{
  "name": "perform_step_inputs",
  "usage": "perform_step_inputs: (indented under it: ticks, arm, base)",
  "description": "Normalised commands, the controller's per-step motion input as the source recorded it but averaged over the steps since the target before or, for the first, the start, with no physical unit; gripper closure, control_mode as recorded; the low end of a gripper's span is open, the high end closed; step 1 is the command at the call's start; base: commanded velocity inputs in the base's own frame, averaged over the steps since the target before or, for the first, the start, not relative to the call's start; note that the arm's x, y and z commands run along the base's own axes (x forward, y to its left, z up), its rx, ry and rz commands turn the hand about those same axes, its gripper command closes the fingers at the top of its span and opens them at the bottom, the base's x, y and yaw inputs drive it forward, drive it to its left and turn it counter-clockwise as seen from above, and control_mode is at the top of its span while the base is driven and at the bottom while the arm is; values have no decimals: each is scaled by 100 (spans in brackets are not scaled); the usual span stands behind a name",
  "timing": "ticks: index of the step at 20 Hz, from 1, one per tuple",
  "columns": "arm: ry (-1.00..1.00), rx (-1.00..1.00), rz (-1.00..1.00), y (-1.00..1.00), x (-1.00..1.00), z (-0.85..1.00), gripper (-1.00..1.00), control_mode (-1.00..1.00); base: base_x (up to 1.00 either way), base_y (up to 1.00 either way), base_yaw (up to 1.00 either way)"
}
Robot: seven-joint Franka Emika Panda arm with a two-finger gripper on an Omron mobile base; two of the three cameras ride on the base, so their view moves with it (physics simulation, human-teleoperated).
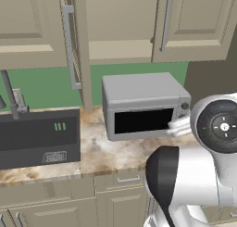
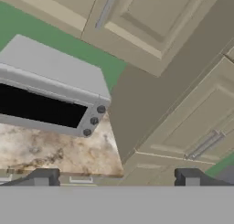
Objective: Pick the avocado and bread from the counter and place them on the plate. Then pick the jam from the cabinet and place it next to the plate. Lastly close the cabinet door.
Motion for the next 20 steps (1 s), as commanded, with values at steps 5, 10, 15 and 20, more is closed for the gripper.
perform_step_inputs:
  ticks: [5, 10, 15, 20]
  arm:
    - [4, -44, 0, 18, -13, -30, -100, -100]
    - [0, -37, 0, 4, -26, -39, -100, -100]
    - [0, -22, 0, 11, -12, -17, -100, -100]
    - [2, -17, -1, 17, 0, -13, -100, -100]
  base:
    - [0, 0, 0]
    - [0, 0, 0]
    - [0, 0, 0]
    - [0, 0, 0]
